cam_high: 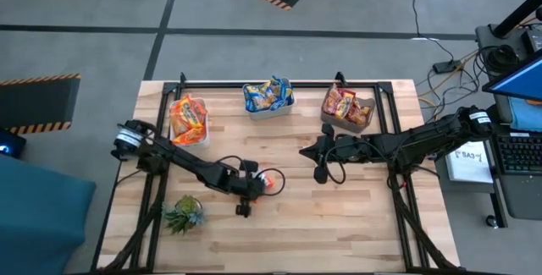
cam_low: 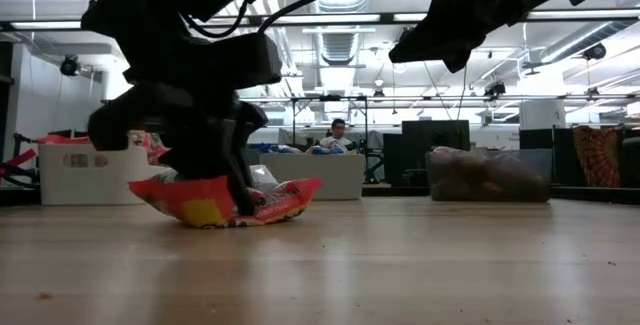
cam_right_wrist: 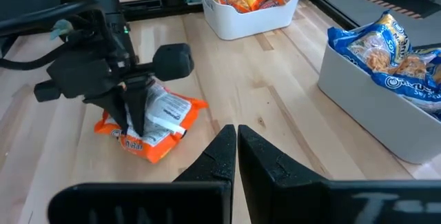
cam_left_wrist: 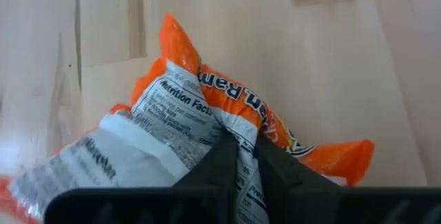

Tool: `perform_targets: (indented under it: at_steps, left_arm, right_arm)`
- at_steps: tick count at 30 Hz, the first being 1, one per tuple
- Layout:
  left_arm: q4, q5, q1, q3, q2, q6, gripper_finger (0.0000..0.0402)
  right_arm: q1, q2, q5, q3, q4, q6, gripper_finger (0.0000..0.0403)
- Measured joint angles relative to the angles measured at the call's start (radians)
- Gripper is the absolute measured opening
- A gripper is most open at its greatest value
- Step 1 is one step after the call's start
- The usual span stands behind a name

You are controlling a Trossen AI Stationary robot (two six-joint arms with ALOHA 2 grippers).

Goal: Sort Maruchan noodles
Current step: Put the orange noodle pack into the white bin

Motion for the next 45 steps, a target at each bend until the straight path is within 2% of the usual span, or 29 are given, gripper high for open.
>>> perform_targets:
  at_steps: [4,6,15,18,20,24,28,34,37,40,45]
  left_arm:
    - [-0.09,-0.005,0.011,-0.01,-0.089,0.079,0.0004]
    - [-0.16,-0.059,0.027,-0.008,-0.164,0.089,0.0003]
    - [-0.534,-0.485,0.124,-0.003,-0.566,0.094,0.0001]
    - [-0.689,-0.64,0.176,-0.005,-0.689,0.041,0.0001]
    - [-0.789,-0.683,0.231,-0.004,-0.757,0.001,0.0]
    - [-0.914,-0.678,0.39,-0.02,-0.834,-0.104,0.0]
    - [-0.867,-0.601,0.554,-0.071,-0.858,-0.069,0.0004]
    - [-0.845,-0.535,0.745,-0.07,-0.744,-0.036,0.0051]
    - [-0.855,-0.453,0.787,-0.051,-0.67,-0.008,0.0081]
    - [-0.892,-0.418,0.795,-0.039,-0.603,-0.015,0.0106]
    - [-0.948,-0.368,0.795,-0.031,-0.501,-0.043,0.0124]
  right_arm:
    - [0.0,0.0,0.0,0.0,-0.006,0.004,0.0009]
    - [0.0,0.0,0.0,0.0,-0.016,0.015,0.0009]
    - [0.0,0.0,0.0,-0.015,-0.022,0.027,0.0009]
    - [0.0,0.0,0.0,-0.016,-0.021,0.026,0.0009]
    - [0.0,0.0,0.0,-0.017,-0.022,0.026,0.0009]
    - [0.0,0.0,0.0,-0.017,-0.021,0.026,0.0009]
    - [0.0,0.0,0.0,-0.017,-0.021,0.025,0.0009]
    - [0.002,0.0,0.0,-0.017,-0.02,0.032,0.0009]
    - [0.002,0.0,0.0,-0.017,-0.021,0.045,0.0009]
    - [0.002,0.0,0.0,-0.017,-0.021,0.042,0.0009]
    - [0.002,0.0,0.0,-0.018,-0.022,0.042,0.0009]
